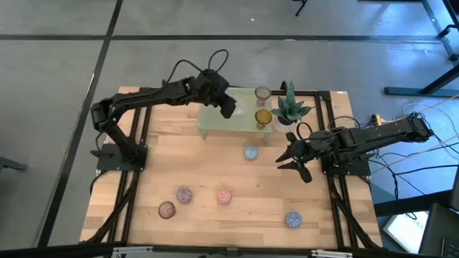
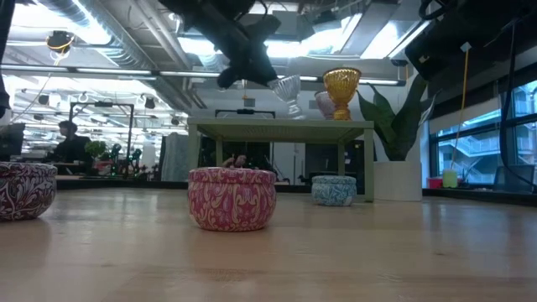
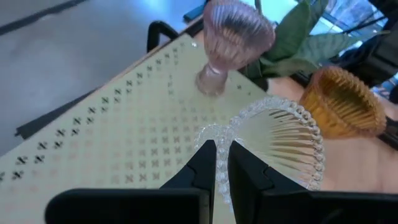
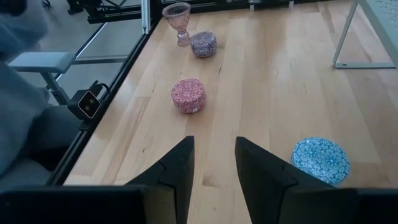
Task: Pick & Place candle stick holders
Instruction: Put the transparent glass candle holder on the shelf
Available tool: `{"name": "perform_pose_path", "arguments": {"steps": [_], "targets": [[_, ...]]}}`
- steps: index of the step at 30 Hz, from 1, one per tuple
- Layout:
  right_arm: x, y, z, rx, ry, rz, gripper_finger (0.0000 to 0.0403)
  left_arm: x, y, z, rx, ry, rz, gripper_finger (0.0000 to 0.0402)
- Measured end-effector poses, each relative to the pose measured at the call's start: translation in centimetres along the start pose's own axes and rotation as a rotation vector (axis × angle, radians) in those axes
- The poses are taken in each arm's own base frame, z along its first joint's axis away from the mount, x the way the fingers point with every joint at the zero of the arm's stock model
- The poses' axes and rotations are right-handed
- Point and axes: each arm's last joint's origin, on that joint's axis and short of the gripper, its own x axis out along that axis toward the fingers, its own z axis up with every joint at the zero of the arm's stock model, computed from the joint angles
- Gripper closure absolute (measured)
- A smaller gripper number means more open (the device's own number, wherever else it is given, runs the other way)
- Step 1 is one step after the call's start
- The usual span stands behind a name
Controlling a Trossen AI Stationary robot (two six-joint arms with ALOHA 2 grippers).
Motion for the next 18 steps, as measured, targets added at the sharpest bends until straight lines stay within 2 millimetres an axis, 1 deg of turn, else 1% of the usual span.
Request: {"name": "perform_pose_path", "arguments": {"steps": [4, 9, 18], "targets": [[0.00, 0.00, -0.01, 0.000, 0.001, 0.000, 0.0282, 0.29, 0.13, -0.41, -0.014, 0.041, -0.006, 0.0382], [0.00, 0.00, -0.02, 0.000, 0.002, 0.000, 0.0282, 0.22, 0.16, -0.46, -0.020, 0.049, -0.001, 0.0381], [0.00, 0.00, -0.01, 0.000, 0.001, 0.000, 0.0282, 0.22, 0.26, -0.36, -0.015, 0.039, 0.008, 0.0356]]}}
